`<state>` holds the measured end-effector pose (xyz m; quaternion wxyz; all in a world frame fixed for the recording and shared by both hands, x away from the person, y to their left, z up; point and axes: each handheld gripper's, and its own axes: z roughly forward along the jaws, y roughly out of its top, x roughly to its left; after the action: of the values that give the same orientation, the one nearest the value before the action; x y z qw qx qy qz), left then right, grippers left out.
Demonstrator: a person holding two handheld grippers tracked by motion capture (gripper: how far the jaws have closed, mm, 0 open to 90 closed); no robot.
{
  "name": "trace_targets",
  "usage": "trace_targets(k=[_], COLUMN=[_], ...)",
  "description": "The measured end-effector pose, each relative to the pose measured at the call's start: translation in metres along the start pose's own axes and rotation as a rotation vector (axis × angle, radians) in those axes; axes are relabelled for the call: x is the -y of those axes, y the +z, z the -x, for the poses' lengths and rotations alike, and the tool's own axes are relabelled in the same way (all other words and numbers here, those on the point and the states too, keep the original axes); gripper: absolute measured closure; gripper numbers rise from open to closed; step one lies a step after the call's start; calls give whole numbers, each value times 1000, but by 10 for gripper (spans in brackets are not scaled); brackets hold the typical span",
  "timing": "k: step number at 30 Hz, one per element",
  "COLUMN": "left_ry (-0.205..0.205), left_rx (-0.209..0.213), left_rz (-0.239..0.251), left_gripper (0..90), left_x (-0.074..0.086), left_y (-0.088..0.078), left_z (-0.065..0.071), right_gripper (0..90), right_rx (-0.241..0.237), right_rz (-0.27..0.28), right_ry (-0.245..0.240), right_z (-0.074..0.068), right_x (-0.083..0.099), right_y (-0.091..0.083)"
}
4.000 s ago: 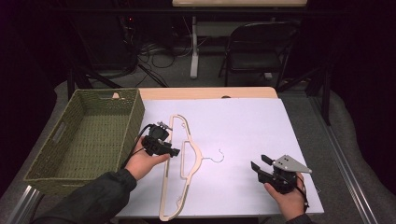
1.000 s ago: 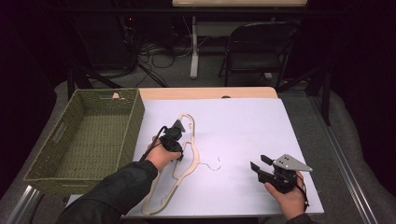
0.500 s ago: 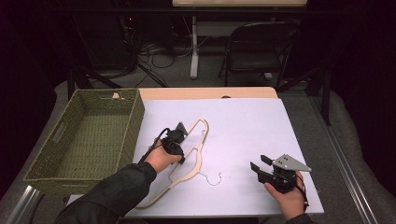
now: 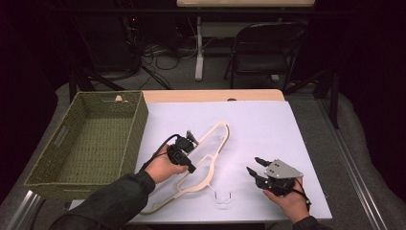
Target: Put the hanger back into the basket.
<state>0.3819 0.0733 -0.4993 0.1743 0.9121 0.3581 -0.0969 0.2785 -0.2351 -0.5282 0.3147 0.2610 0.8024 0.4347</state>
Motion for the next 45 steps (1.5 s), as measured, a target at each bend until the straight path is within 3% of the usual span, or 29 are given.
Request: trace_targets(k=[1,2,3,6,7,8,10,14,20,26,27,29,37,45], left_ry=[0,18,24,38,38,47,55,70,88,105,113,116,150,174], left_rx=[0,-2,2,8,8,10,13,20,24,34,34,32,53,60], left_rz=[0,5,6,8,8,9,2,0,-8,-14,-25,-25,-34,-48], left_gripper=[855,856,855,855,855,855,855,855,855,855,855,855,854,850], left_x=[0,0,0,0,0,-1,-2,-3,-7,-10,-10,-11,-15,-16], left_y=[0,-1,-1,-1,-1,0,1,4,7,9,9,11,13,16], left_z=[0,1,2,4,4,5,7,10,15,19,19,21,24,25], right_gripper=[542,542,542,542,542,541,530,497,472,461,460,456,459,493], right_rx=[0,-2,-12,-71,-71,-117,-141,-151,-151,-156,-155,-151,-196,-261], right_rz=[0,-11,-20,-52,-52,-110,-144,-171,-136,-125,-137,-118,-113,-113], right_ry=[0,-86,-109,-157,-157,-184,-231,-321,-438,-497,-481,-505,-547,-529], right_z=[0,-5,-7,-11,-11,-14,-18,-28,-42,-49,-51,-51,-53,-51], right_x=[0,-1,-2,-4,-4,-5,-6,-10,-18,-23,-23,-24,-27,-31], right_y=[0,6,8,17,17,26,31,41,49,52,52,53,50,48])
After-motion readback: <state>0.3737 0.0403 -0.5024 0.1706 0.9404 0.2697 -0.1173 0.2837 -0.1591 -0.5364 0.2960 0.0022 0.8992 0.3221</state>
